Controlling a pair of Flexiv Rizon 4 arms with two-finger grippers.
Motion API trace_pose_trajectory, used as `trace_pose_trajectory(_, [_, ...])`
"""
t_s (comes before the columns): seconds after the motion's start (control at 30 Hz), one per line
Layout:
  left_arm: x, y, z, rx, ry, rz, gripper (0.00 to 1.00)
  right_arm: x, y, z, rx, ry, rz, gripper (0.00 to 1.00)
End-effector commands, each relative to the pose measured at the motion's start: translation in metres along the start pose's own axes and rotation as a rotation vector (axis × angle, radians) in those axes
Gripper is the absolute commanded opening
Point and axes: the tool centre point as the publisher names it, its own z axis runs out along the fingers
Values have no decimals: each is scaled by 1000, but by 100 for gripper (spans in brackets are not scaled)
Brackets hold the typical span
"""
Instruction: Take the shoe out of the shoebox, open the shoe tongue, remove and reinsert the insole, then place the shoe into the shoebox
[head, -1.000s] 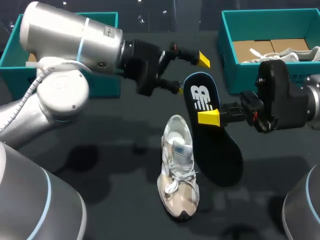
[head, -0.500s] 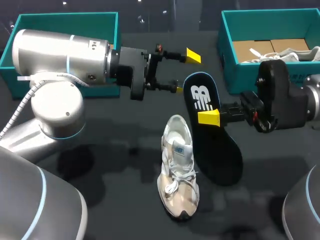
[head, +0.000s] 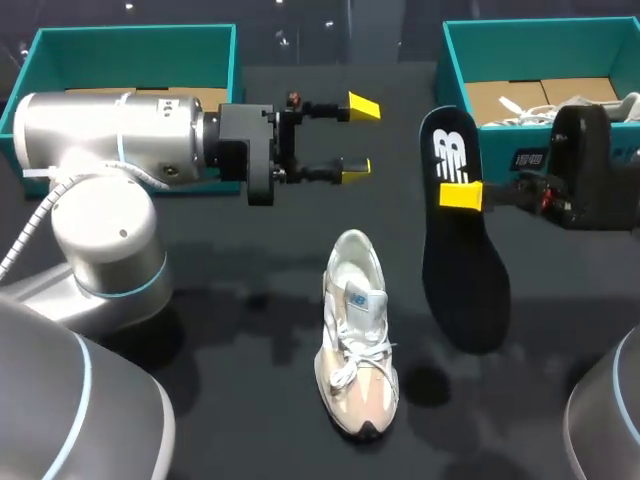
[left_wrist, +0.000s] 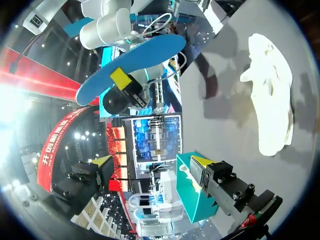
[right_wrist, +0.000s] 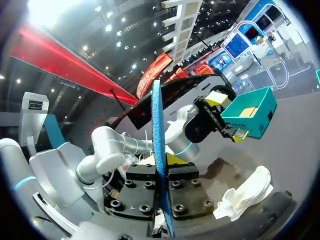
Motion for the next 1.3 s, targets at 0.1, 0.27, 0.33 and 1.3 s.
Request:
trace_pose_trajectory(0.1, [-4,-8,-14,10,28,-14,100,-44,17,-6,29,75,46,0])
trace_pose_trajectory(0.27, [-4,-8,-14,10,28,-14,100,-44,17,-6,29,75,46,0])
trace_pose_trajectory(0.33, [-4,-8,-14,10,28,-14,100,-44,17,-6,29,75,46,0])
trace_pose_trajectory(1.3, [-2,-8,-2,28,12,-29,100,-133,74,-13,-25,-41,542,0])
